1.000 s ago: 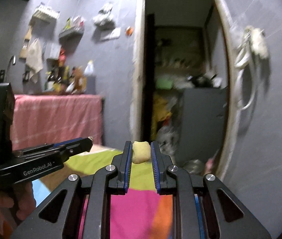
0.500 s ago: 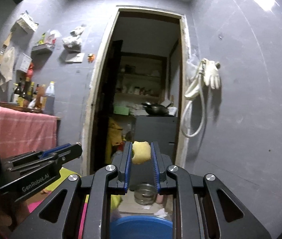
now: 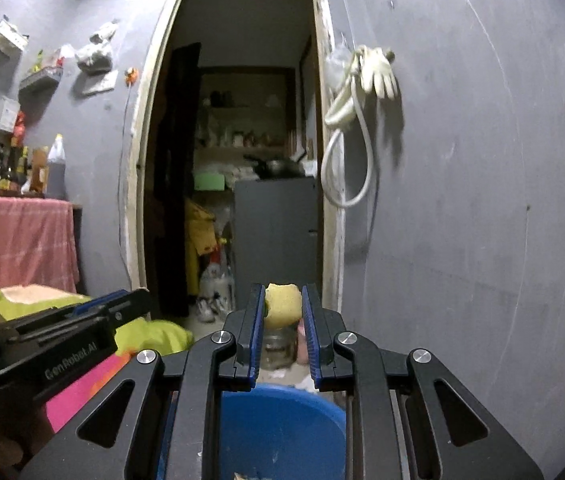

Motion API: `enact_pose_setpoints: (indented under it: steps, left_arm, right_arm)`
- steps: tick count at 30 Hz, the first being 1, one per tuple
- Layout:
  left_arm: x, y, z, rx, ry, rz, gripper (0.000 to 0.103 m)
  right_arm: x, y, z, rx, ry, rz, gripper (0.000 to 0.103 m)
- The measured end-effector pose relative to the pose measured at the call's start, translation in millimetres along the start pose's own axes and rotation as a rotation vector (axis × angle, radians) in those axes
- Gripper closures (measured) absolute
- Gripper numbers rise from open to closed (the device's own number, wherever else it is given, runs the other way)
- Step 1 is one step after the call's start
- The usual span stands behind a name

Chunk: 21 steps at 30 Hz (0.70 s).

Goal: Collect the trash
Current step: 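Carry the tan crumb and yellow piece over the blue bucket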

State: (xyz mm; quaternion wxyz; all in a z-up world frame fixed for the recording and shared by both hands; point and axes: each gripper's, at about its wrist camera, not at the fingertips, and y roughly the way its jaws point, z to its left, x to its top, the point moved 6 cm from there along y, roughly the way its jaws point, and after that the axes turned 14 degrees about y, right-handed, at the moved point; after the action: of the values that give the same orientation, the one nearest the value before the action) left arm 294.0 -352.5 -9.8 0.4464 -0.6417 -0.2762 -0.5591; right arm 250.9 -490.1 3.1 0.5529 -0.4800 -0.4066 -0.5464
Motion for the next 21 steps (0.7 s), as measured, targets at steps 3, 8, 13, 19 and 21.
enact_pose_setpoints:
  steps: [3, 8, 13, 19, 21]
  left_arm:
    - [-17, 11, 0, 0.001, 0.002, 0.054, 0.088]
    - [-36, 23, 4, -0.003, -0.016, 0.113, 0.088]
    - [-42, 29, 9, -0.01, -0.046, 0.14, 0.088]
    - [-45, 35, 12, -0.023, -0.053, 0.175, 0.088]
    - [-45, 38, 13, -0.031, -0.05, 0.187, 0.087]
  right_arm:
    - [-15, 8, -6, -0.003, 0.02, 0.049, 0.087]
    - [-29, 18, -10, 0.0, 0.042, 0.101, 0.086]
    - [-33, 26, -13, 0.004, 0.058, 0.137, 0.086]
    - [-39, 37, -15, 0.013, 0.067, 0.175, 0.086]
    - [-41, 41, -17, 0.012, 0.073, 0.19, 0.086]
